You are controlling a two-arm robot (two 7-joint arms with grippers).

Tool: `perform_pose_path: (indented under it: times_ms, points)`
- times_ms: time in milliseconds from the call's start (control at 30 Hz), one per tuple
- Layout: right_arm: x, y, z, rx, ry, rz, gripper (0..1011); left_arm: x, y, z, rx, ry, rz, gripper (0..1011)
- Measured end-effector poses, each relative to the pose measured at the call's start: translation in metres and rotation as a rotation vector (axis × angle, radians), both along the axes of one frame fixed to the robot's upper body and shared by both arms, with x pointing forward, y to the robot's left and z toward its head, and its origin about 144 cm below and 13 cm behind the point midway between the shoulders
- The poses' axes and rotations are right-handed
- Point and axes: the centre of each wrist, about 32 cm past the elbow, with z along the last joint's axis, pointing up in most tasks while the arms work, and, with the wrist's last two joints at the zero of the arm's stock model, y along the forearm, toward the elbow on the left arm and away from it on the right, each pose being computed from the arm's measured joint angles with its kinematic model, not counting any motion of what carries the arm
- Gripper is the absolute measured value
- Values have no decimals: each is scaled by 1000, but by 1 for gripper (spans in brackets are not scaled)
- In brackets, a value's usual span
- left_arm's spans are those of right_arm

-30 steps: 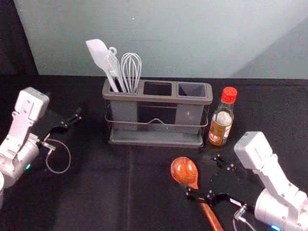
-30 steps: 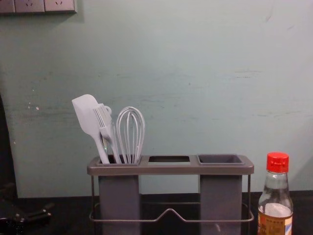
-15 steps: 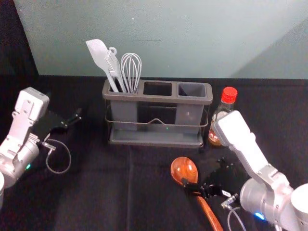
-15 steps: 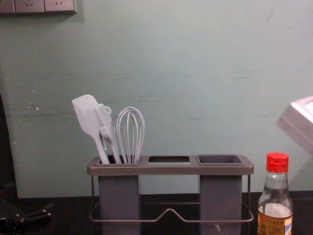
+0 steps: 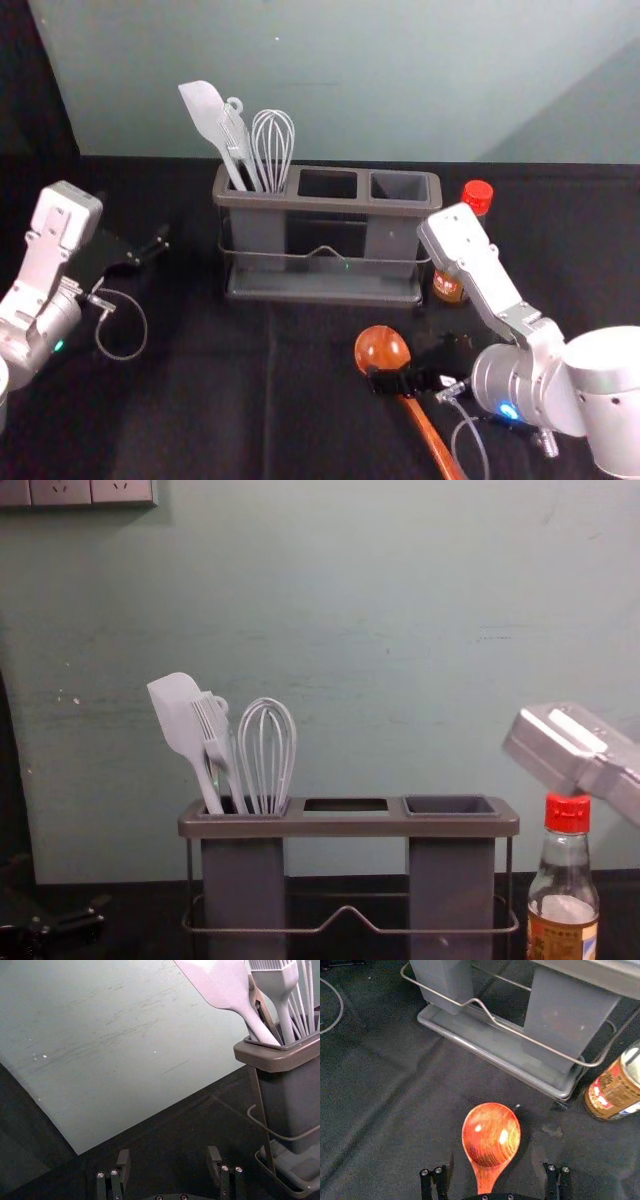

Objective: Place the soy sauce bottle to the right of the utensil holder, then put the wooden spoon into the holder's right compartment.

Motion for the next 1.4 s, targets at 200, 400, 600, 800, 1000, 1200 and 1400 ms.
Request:
perform_pose_path:
  times_ms: [200, 400, 600, 800, 1000, 1200, 1400]
  points:
    - [8, 7, -4, -6, 16, 6, 1004, 0, 0, 0, 0, 0, 0, 1005]
    - [14, 14, -7, -23, 20, 11, 1004, 0, 0, 0, 0, 0, 0, 1005]
    - [19, 17, -10, -30, 22, 18, 1004, 0, 0, 0, 0, 0, 0, 1005]
    - [23, 20, -13, -36, 24, 24, 1004, 0, 0, 0, 0, 0, 0, 1005]
    - [25, 21, -15, -40, 27, 20, 1004, 0, 0, 0, 0, 0, 0, 1005]
    - [26, 20, -17, -39, 27, 20, 1004, 0, 0, 0, 0, 0, 0, 1005]
    - [27, 19, -18, -40, 23, 17, 1004, 0, 0, 0, 0, 0, 0, 1005]
